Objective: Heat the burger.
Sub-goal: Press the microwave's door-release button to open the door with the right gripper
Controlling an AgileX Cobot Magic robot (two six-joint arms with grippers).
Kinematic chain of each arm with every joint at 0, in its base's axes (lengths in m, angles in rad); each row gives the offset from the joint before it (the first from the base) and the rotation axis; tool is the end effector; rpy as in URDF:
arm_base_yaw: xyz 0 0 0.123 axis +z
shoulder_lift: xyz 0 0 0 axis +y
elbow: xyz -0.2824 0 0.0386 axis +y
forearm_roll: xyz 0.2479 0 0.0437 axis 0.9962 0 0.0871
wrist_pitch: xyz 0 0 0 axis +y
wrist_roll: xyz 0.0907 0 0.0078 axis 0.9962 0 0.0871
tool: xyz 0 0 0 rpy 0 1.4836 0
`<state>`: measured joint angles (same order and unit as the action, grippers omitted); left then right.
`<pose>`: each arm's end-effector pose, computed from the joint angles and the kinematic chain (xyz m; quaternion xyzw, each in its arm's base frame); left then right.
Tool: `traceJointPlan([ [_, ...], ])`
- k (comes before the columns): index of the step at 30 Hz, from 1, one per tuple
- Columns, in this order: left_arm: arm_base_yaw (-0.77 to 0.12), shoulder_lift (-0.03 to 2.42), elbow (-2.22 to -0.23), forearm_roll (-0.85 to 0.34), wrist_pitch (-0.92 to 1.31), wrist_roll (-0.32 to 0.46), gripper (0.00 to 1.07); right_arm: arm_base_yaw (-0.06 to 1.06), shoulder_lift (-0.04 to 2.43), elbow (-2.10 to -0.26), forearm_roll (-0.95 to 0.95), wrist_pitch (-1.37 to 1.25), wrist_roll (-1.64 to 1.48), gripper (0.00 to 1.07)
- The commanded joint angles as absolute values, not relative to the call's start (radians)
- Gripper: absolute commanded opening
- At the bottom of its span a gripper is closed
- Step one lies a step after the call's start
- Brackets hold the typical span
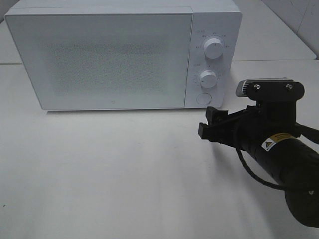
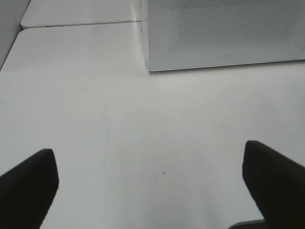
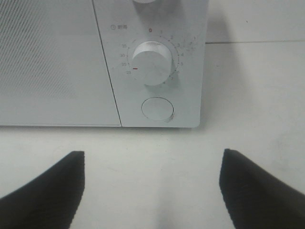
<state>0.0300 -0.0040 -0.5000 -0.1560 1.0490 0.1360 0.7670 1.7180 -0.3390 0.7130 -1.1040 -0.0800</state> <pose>-0.0051 -0.0124 0.2789 0.0475 0.8452 -0.0339 0.5313 0.2098 0.1284 0.1391 -0.0052 0.7895 0.0695 0.6098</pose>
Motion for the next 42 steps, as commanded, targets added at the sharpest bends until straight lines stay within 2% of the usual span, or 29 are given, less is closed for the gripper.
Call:
traceJointPlan([
  [1,0.033,-0.027,-0.497,-0.156,1.039,0.129,1.00,0.770,1.719,-0.341,0.718,-1.116,0.122,0.75],
  [5,0.033,-0.027,-0.497,-0.156,1.039,0.129,1.00,0.770,1.719,-0.341,0.718,-1.114,0.441,0.72],
  [9,0.033,-0.027,-0.497,-0.156,1.039,0.129,1.00,0.770,1.719,-0.341,0.716,-1.114,0.625,0.69],
  [13,0.033,-0.027,-0.497,-0.156,1.039,0.129,1.00,0.770,1.719,-0.341,0.716,-1.114,0.908,0.61],
  [18,0.033,-0.027,-0.497,-0.156,1.039,0.129,1.00,0.770,1.719,-0.341,0.716,-1.114,1.083,0.52],
  [19,0.033,-0.027,-0.497,-0.156,1.039,0.129,1.00,0.770,1.719,-0.341,0.716,-1.114,1.165,0.46],
  [20,0.033,-0.027,-0.497,-0.156,1.039,0.129,1.00,0.770,1.719,-0.341,0.716,-1.114,1.165,0.46],
  [22,0.033,-0.027,-0.497,-0.156,1.039,0.129,1.00,0.770,1.719,-0.341,0.716,-1.113,1.254,0.34],
  [23,0.033,-0.027,-0.497,-0.156,1.039,0.129,1.00,0.770,1.719,-0.341,0.716,-1.113,1.254,0.34],
  [25,0.033,-0.027,-0.497,-0.156,1.039,0.129,1.00,0.770,1.719,-0.341,0.716,-1.096,1.313,0.18],
  [26,0.033,-0.027,-0.497,-0.156,1.039,0.129,1.00,0.770,1.719,-0.341,0.716,-1.096,1.313,0.18],
  [27,0.033,-0.027,-0.497,-0.156,1.039,0.129,1.00,0.770,1.719,-0.341,0.716,-1.073,1.334,0.08],
  [28,0.033,-0.027,-0.497,-0.156,1.039,0.129,1.00,0.770,1.719,-0.341,0.716,-1.073,1.334,0.08],
  [30,0.033,-0.027,-0.497,-0.156,1.039,0.129,1.00,0.770,1.719,-0.347,0.716,-1.053,1.344,0.00],
  [42,0.033,-0.027,-0.497,-0.156,1.039,0.129,1.00,0.769,1.749,-0.399,0.720,-1.036,1.343,0.00],
])
